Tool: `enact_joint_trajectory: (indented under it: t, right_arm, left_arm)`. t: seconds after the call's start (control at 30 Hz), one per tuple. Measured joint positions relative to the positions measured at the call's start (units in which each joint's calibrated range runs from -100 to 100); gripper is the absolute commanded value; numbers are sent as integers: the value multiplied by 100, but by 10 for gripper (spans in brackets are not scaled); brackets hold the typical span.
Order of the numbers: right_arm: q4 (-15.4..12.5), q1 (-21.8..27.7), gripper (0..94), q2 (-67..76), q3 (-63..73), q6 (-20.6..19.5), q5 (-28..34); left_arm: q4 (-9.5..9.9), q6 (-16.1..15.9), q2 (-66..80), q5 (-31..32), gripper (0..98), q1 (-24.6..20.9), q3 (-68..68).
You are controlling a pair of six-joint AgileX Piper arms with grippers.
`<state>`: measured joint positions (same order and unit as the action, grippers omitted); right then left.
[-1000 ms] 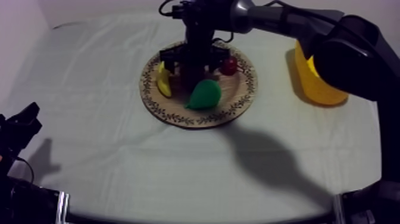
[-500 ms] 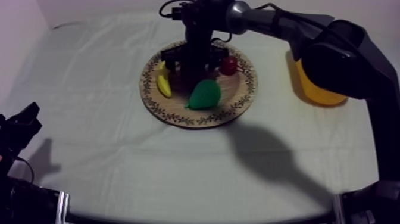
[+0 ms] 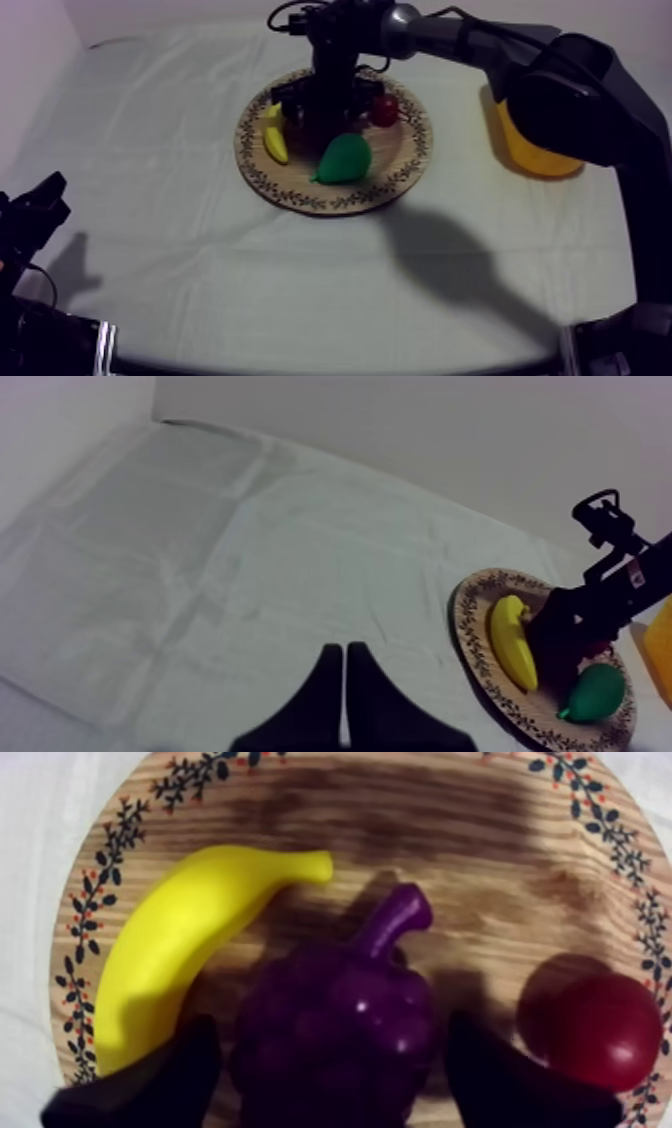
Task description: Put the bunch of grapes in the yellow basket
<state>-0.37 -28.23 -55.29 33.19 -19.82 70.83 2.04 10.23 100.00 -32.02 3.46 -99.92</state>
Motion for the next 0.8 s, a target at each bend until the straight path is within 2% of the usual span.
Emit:
enact_joint_trajectory:
  t: [0.13, 0.23, 0.63, 0.8]
  right_arm:
    - [0, -3, 357, 28, -24, 4, -3]
    - [-43, 12, 296, 43, -18, 37, 5]
    - [-51, 24, 231, 186, -227, 42, -74]
    - [37, 24, 211, 487, -647, 25, -408]
  left_arm:
    - [0, 0, 0, 0, 1, 0, 0]
    - [0, 0, 0, 0, 1, 0, 0]
    - [0, 0, 0, 0, 1, 0, 0]
    - [0, 0, 0, 0, 1, 0, 0]
